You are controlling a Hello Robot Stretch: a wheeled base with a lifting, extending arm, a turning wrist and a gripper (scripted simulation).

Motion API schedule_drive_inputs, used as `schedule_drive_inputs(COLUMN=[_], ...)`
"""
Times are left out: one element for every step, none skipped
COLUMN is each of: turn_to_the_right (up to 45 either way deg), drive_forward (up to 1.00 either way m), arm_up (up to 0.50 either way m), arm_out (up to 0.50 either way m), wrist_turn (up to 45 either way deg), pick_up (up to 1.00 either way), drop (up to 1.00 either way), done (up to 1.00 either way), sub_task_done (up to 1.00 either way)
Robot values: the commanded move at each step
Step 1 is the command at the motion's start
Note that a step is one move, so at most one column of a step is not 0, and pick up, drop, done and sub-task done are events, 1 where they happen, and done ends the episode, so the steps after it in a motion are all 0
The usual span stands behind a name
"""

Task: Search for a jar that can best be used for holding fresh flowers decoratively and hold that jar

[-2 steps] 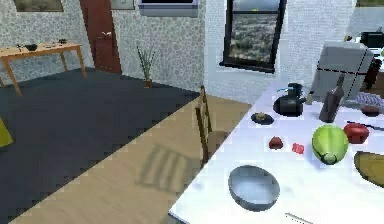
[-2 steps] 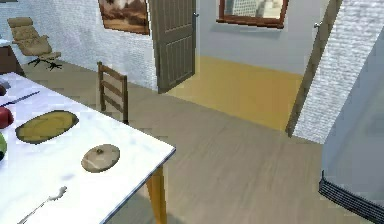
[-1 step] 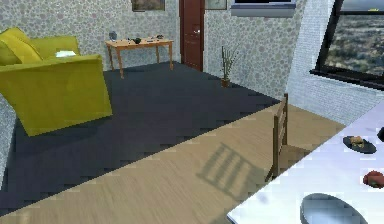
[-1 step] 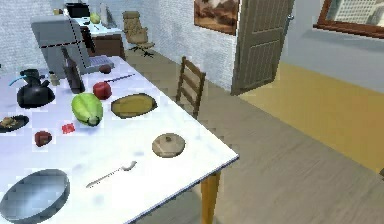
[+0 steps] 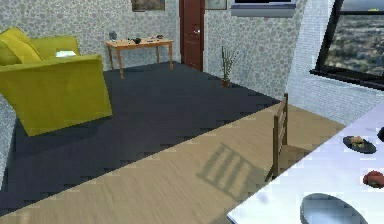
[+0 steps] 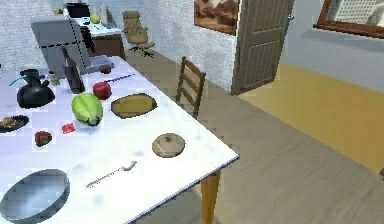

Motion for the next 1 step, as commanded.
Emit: schedule_drive_inputs(turn_to_the_right=[0.0], drive_forward=[0.0], arm_up=[0.38], arm_out=[0.0], wrist_turn=[0.0], pick_up=[0.0], drop=[0.0], done=[0.0], sub_task_done=[0.0])
